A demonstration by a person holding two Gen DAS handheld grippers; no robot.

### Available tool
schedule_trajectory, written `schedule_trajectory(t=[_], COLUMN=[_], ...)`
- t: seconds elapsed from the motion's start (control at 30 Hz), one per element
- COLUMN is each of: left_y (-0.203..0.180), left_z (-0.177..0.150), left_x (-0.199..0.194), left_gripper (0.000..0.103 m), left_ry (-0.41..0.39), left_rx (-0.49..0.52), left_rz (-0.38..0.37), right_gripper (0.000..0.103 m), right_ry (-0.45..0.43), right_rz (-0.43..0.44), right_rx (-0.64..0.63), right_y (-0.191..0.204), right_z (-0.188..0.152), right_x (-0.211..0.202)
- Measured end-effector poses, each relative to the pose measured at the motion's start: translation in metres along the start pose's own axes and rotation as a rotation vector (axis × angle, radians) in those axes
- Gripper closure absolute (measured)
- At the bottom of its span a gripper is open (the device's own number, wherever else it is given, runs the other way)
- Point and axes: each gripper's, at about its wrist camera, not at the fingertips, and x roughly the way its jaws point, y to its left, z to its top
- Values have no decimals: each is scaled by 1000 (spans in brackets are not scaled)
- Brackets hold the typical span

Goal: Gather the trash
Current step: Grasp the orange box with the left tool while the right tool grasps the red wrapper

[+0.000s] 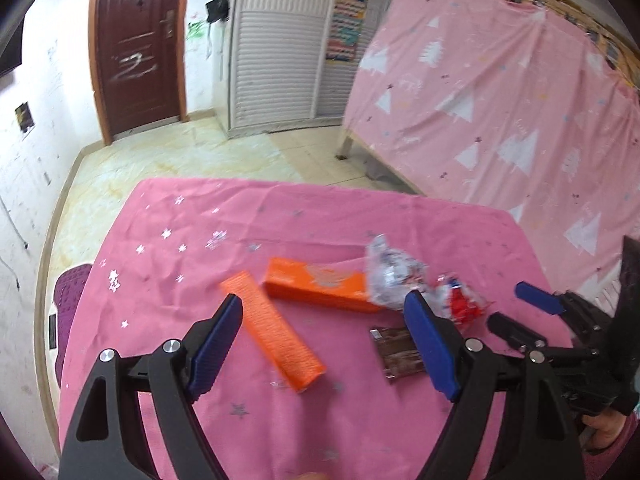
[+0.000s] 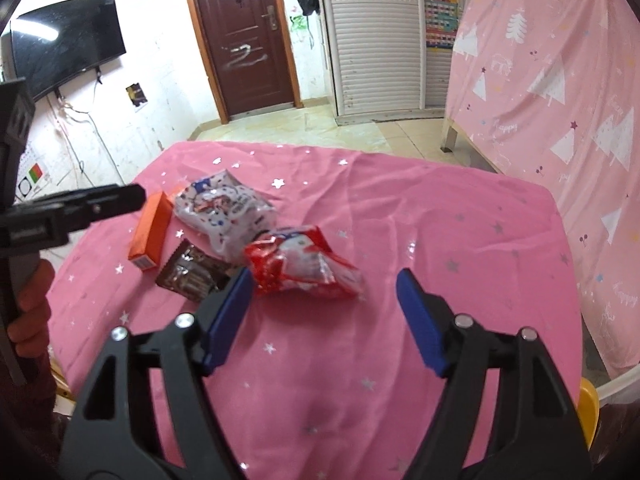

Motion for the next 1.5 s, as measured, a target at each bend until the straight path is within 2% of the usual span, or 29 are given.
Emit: schedule_trajectory(t=[0.1,0.2,0.57,0.63,0.73,0.83,0.87,1.0,1.07,1.17,1.33,1.5], left_y=[7,9,8,9,7,2,2,3,8,13,14,19], left_z=[-6,-11,-18,-20,-22,-26,-26,-26,-26,-28,-34,-42], left_x=[8,15,34,39,46,47,47,47,46,43,30,14], left_gripper=[26,26,26,26,29,36,43,60,65,70,73,80], left_ry=[12,26,55,68,79,67,65,59,54,51,32,19], left_rx=[4,13,33,30,36,61,63,56,36,18,32,45], left_rz=[15,21,6,2,-7,10,8,-17,-32,-41,-40,-23], right_gripper=[32,24,25,41,56,60,60,62,63,63,63,63], right_ry=[12,21,71,73,84,90,90,90,86,78,46,20], right_rz=[-1,-1,-24,-28,-22,-11,-7,3,9,21,-31,-38], right_rx=[-24,-45,-10,-6,11,23,27,40,54,67,24,-5], right_y=[7,13,6,5,2,0,-1,-5,-7,-11,-4,6], right_z=[3,7,13,13,12,12,12,12,11,11,8,4], right_x=[7,15,40,41,44,46,46,45,45,43,32,18])
